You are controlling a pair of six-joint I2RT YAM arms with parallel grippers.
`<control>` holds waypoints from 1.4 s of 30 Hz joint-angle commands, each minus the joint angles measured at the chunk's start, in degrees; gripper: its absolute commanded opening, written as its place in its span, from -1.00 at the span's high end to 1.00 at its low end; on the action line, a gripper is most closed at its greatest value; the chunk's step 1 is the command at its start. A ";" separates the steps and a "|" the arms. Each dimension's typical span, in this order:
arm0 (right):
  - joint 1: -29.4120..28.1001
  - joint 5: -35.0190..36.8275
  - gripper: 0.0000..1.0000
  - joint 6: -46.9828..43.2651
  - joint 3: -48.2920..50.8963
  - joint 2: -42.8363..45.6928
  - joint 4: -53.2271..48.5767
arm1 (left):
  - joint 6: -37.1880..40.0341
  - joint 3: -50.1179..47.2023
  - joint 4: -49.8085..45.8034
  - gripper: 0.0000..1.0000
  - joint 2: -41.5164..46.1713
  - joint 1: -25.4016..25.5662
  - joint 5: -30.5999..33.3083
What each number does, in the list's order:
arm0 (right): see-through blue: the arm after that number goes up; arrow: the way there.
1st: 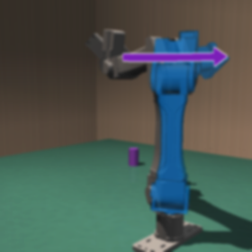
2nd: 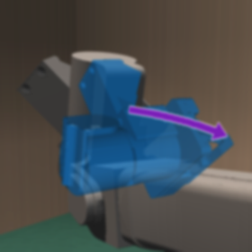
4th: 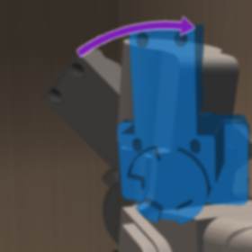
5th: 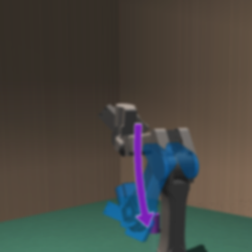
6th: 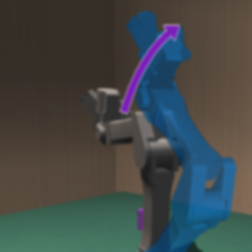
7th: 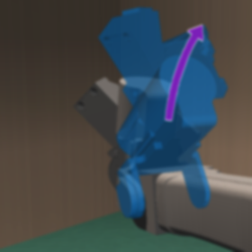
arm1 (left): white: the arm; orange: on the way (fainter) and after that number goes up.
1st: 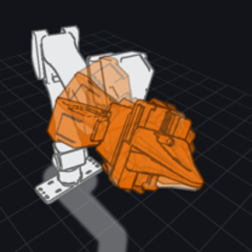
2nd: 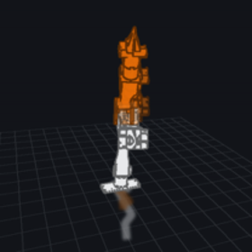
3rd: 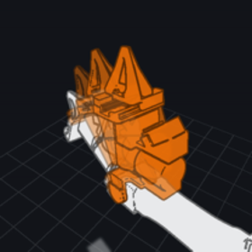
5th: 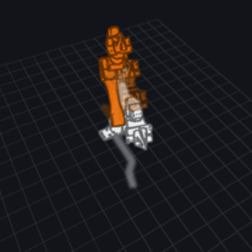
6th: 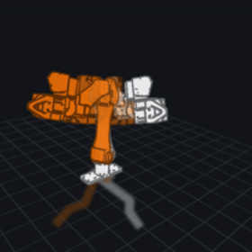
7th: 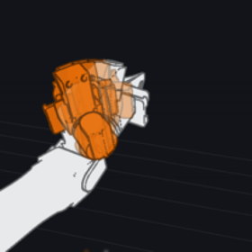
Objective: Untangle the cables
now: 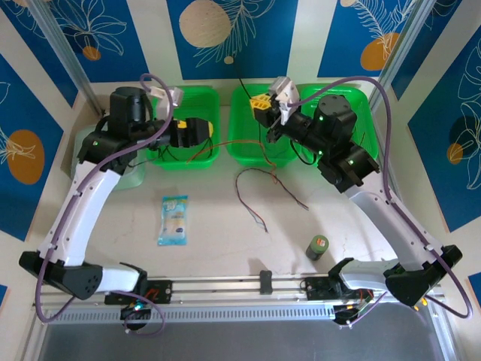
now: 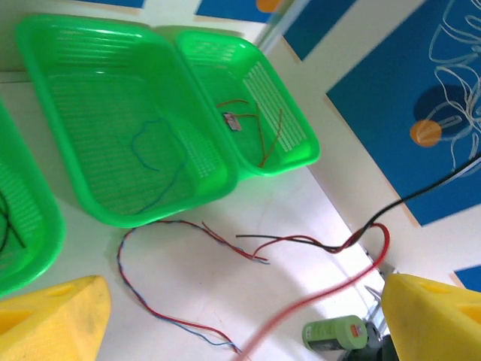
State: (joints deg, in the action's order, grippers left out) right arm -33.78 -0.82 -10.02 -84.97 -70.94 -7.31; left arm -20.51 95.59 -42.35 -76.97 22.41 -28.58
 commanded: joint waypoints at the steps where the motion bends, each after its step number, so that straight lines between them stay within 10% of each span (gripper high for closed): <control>1: 0.97 -1.39 1.00 -0.44 -2.41 0.48 -0.02 | 2.98 2.36 -3.56 -0.83 -2.72 2.79 -1.36; 27: 9.69 -5.66 1.00 7.21 5.30 -4.59 6.54 | 8.25 -11.05 -1.43 -0.86 -7.15 11.29 13.53; 42: 16.85 -5.31 1.00 6.29 2.30 -0.27 3.09 | 7.19 -13.94 -6.85 -0.77 -18.35 25.02 24.47</control>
State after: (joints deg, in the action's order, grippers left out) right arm -17.91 -5.61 -4.19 -80.47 -73.56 -4.32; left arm -11.46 81.62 -47.62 -94.50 46.00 -5.87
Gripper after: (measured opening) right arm 0.052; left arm 0.886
